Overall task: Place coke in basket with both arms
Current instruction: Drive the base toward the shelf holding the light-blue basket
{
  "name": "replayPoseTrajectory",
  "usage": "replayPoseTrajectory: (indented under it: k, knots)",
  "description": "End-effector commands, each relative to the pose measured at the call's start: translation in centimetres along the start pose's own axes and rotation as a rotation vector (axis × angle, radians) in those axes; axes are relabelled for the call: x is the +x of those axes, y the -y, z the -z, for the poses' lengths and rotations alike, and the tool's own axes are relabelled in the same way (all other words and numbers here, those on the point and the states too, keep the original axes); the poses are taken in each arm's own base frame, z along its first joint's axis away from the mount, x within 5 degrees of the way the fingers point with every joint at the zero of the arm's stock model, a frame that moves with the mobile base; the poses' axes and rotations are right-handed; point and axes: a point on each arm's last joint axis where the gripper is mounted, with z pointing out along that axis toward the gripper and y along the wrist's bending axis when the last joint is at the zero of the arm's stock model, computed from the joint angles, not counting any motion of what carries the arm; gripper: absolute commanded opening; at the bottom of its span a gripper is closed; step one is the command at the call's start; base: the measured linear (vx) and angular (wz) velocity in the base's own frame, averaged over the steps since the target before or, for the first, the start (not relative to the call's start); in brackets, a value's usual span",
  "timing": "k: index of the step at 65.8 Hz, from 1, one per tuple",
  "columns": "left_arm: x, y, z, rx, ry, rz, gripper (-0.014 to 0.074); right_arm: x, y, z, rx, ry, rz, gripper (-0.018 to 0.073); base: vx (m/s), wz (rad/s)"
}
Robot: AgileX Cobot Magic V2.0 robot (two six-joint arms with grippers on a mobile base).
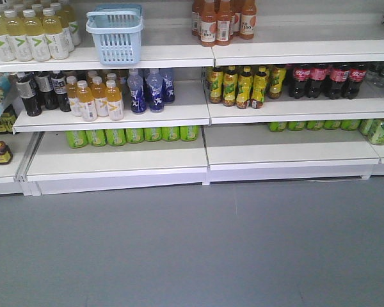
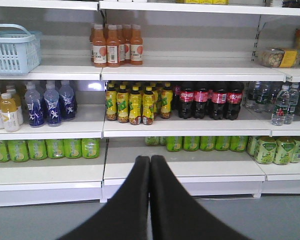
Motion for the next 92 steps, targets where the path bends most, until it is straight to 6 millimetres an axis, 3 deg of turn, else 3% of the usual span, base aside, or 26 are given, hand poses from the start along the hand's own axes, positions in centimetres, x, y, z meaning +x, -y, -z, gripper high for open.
replayPoseTrajectory:
  k: [1,92]
  knots:
    - [-1.88,0.22,0.44,0.018,0.130,0.004,-0.0006,-0.47,0.09,0.08,0.014,0.078,0.006,-0.0010,0.00,0.00]
    - [-1.88,0.22,0.44,0.018,0.130,0.004,-0.0006,-0.47,0.09,0.08,0.014,0.078,0.006,-0.0010,0.03,0.01]
